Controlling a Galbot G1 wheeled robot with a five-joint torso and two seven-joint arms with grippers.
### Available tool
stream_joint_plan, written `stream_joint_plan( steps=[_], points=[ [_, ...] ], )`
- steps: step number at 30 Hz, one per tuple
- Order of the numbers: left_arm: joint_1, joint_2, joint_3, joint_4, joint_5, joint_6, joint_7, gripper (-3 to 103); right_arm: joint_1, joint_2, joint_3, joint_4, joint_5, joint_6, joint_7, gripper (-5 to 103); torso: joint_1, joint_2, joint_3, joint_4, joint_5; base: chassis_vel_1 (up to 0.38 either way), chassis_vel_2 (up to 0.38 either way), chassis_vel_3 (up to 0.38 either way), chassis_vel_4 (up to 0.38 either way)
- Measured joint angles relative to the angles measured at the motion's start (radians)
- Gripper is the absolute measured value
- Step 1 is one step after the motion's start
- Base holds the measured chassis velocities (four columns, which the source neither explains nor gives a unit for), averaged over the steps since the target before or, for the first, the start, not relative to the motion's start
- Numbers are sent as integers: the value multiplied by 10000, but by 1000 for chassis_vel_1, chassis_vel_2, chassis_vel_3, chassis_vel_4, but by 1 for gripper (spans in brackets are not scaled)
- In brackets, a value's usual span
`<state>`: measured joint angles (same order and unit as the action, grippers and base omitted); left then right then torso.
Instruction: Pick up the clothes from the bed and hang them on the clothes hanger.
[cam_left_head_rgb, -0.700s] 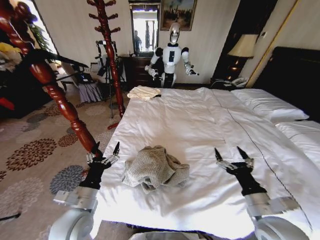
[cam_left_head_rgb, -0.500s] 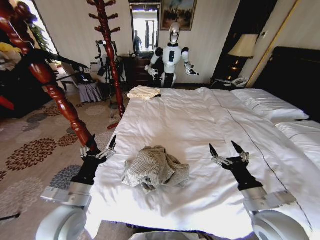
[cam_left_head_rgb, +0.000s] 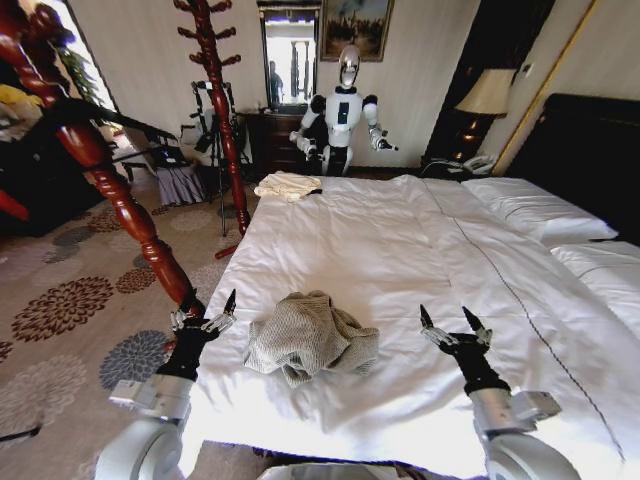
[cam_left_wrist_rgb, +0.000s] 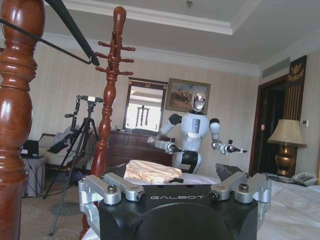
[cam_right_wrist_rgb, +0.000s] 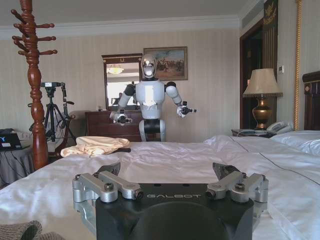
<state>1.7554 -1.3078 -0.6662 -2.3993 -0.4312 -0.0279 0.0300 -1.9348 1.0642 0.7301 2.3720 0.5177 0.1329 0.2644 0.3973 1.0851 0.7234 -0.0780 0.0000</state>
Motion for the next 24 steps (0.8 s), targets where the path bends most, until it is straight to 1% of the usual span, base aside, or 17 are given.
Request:
stream_joint_plan(
  steps=[4,6,7,8,9,10,12,14,16,17,19,21,22,23,24],
  points=[
    [235,-253,-19,-95,297,-151,-25,100,-79,5,-339,169,41,-61,143,100,0,0,0,-1,0,0,0,0,0],
    [463,-511,-93,-112,675,-217,-182,100,-223,-177,-615,569,746,-497,552,100,0,0,0,0,1,0,0,0,0],
    [463,-511,-93,-112,675,-217,-182,100,-223,-177,-615,569,746,-497,552,100,0,0,0,0,1,0,0,0,0],
    [568,-638,-97,-99,838,-253,-268,100,-282,-270,-732,787,1251,-820,865,100,0,0,0,2,0,0,0,0,0],
    [765,-882,-68,8,1168,-271,-566,100,-364,-405,-909,1091,2257,-1386,1406,100,-1,1,0,2,0,0,0,0,0],
    [1099,-1297,103,256,1729,-269,-990,100,-425,-666,-1266,1272,3428,-2076,2124,100,0,0,0,2,-1,0,0,0,0],
    [1188,-1327,136,311,1849,-293,-1013,100,-434,-746,-1367,1262,3378,-2138,2140,100,0,0,0,2,1,0,0,0,0],
    [1340,-1322,172,490,2170,-379,-1014,100,-437,-920,-1573,968,2871,-2176,2085,100,0,1,0,1,1,0,0,0,0],
    [1396,-1309,172,627,2300,-403,-1019,100,-444,-1075,-1775,605,2213,-2106,1838,100,0,0,0,0,1,0,0,0,0],
    [1396,-1309,172,627,2300,-403,-1019,100,-444,-1075,-1775,605,2213,-2106,1838,100,0,0,0,0,1,0,0,0,0],
    [1423,-1340,174,746,2359,-400,-1068,100,-486,-1277,-1980,201,1319,-1694,1243,100,0,1,0,0,2,0,0,0,0],
    [1425,-1458,155,928,2597,-304,-1223,100,-553,-1560,-2138,-307,309,-909,304,100,0,0,0,0,1,0,0,0,0],
    [1425,-1458,155,928,2597,-304,-1223,100,-553,-1560,-2138,-307,309,-909,304,100,0,0,0,0,1,0,0,0,0],
    [1430,-1544,151,1057,2731,-281,-1269,100,-576,-1761,-2202,-609,-162,-456,-263,100,0,1,-1,0,0,0,0,0,0],
    [1449,-1631,168,1160,2787,-281,-1281,100,-572,-1936,-2278,-863,-428,-122,-727,100,0,0,0,1,0,0,0,0,0]
  ],
)
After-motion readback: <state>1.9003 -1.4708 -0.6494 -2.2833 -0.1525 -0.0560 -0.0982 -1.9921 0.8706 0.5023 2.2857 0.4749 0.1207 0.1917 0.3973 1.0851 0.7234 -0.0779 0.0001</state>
